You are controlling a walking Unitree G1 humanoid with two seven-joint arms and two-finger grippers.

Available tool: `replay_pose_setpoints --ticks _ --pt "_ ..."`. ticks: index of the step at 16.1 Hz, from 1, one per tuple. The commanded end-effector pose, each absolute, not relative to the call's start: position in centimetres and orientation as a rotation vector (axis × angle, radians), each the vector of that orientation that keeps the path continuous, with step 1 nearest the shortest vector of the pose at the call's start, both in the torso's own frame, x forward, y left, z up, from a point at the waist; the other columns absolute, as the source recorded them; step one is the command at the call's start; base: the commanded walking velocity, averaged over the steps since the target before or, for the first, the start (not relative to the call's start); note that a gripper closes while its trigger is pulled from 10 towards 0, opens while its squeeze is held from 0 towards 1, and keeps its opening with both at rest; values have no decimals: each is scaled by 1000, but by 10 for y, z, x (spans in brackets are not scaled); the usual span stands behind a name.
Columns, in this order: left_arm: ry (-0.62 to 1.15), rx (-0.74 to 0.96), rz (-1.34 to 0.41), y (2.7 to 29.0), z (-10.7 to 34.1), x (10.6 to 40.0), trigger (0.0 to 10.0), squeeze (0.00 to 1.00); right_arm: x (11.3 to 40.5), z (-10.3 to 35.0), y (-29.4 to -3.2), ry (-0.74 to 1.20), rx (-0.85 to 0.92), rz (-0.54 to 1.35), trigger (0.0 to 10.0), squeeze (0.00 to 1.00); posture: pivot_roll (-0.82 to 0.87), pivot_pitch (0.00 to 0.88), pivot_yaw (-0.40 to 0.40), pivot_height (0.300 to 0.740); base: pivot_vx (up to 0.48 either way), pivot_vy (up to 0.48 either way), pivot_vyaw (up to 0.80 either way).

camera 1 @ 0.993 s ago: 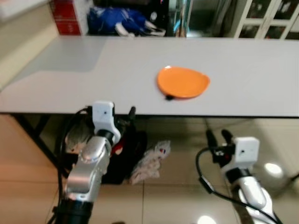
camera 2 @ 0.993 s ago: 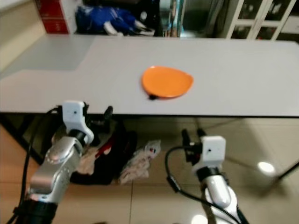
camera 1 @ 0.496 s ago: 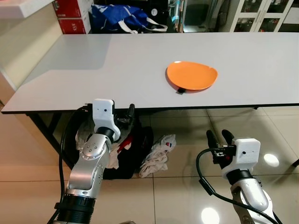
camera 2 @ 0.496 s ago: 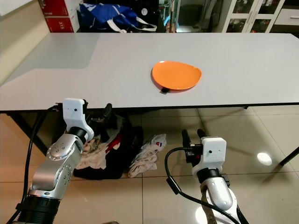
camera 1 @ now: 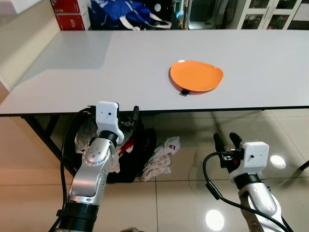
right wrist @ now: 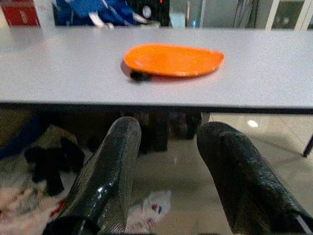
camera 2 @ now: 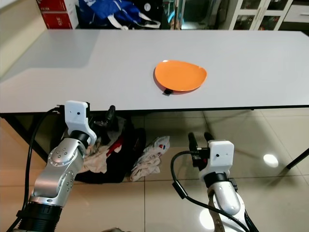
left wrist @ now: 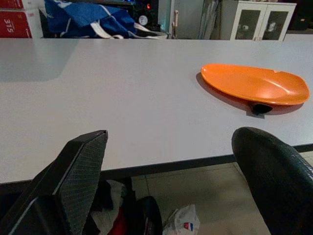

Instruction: Setting the table

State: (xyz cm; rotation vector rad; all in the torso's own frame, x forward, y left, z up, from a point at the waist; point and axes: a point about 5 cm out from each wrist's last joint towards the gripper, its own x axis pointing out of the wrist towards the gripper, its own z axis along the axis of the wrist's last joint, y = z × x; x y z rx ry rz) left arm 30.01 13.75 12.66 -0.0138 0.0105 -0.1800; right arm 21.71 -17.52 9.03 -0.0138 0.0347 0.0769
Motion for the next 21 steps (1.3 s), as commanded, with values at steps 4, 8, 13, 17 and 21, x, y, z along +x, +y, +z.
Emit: replay_pose_setpoints --ticks 4,8,13,17,21 --pt "26 -32 -175 137 124 300 10000 0 218 85 -181 35 -22 69 10000 0 -79 0 24 740 0 480 0" --pt "49 -53 -168 137 122 302 10000 0 217 82 -181 36 -20 70 10000 0 -89 0 28 740 0 480 0" --pt "61 -65 -155 138 120 303 10000 0 216 87 -177 25 -16 65 10000 0 -94 0 31 740 0 480 0" --pt "71 -56 -128 141 119 305 10000 0 216 91 -175 17 -10 61 10000 0 -88 2 31 740 0 480 0" --pt "76 -59 -101 145 118 306 10000 0 215 94 -174 23 -9 60 10000 0 -88 5 29 740 0 480 0"
